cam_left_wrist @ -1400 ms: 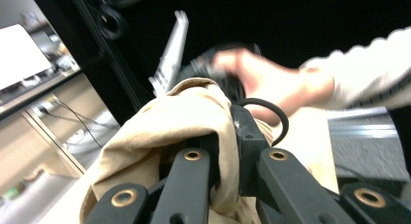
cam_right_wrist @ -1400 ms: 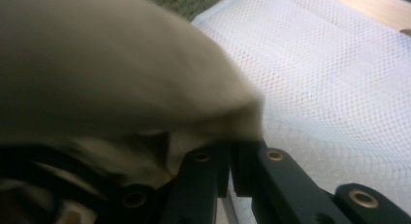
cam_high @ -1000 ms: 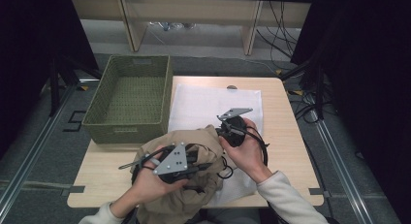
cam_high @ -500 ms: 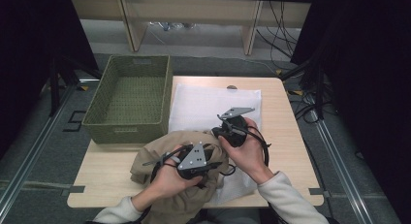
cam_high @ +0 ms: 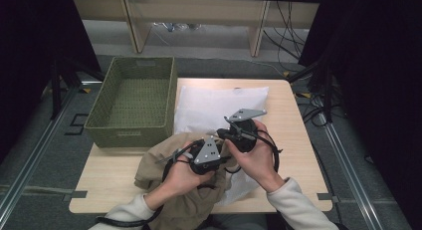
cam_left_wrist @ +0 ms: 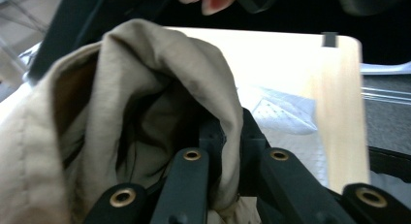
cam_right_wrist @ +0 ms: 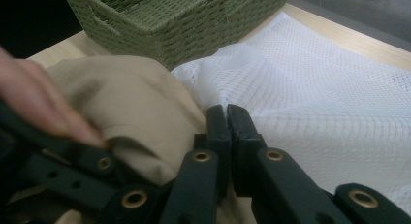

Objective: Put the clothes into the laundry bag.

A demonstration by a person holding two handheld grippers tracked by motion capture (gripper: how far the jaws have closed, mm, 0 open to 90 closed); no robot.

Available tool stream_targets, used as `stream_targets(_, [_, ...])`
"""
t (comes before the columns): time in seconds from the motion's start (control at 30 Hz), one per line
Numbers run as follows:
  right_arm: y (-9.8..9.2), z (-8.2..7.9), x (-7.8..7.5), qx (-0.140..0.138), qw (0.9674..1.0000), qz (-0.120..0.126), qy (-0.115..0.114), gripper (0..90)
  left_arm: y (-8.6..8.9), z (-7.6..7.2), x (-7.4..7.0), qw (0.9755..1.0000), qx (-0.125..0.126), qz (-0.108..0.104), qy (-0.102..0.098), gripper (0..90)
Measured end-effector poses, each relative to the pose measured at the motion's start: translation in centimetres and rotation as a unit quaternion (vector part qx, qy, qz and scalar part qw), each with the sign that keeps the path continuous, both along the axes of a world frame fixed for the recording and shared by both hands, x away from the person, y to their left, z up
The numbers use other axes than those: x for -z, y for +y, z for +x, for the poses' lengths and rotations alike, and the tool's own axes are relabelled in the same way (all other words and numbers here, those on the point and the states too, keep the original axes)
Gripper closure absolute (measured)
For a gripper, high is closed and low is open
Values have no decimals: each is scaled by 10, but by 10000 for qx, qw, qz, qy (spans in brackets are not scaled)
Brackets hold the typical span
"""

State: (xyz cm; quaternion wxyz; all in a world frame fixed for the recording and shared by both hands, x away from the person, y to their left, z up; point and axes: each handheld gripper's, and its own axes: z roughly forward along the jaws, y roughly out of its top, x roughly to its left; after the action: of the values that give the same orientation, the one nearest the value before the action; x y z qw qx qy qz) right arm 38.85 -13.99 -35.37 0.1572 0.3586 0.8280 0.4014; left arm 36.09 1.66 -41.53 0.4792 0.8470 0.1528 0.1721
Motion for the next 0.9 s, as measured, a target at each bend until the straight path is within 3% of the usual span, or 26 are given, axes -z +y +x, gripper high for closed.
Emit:
stream_targets(0.1, [-1,2,1,-97,9999,-46,-107,898,0,8,3,9997,-247,75,-49,848])
stream_targets(0.17, [-1,0,1,40,10000,40,46,898,0,13,6,9992,-398,75,10,849])
stream_targets(0.2, [-2,2,1,-24,9999,11,-102,898,0,14,7,9989,-455,93,2,849])
stream_targets(0.23, [-3,2,1,17,10000,53,-44,898,1,15,6,9987,-486,174,-11,850])
stream_targets(0.27, [-3,1,0,55,10000,74,2,898,2,15,5,9983,-571,129,-19,851])
stream_targets(0.3, [-4,3,1,43,9998,52,-163,898,3,14,4,9979,-634,121,-63,851])
stream_targets(0.33, [-5,2,-1,50,10000,44,-69,898,3,13,3,9976,-685,11,-51,851])
stream_targets(0.57, [-10,4,-2,73,9998,97,-140,898,9,10,-7,9971,-744,-108,-111,851])
stream_targets(0.7, [-10,4,-2,124,9998,145,-29,898,7,13,-2,9965,-826,-100,-22,852])
stream_targets(0.83, [-8,3,-2,111,9998,149,-46,898,2,17,5,9964,-848,-79,42,851])
stream_targets(0.9, [-8,3,-3,94,9998,97,-159,898,-2,18,8,9963,-859,-46,24,849])
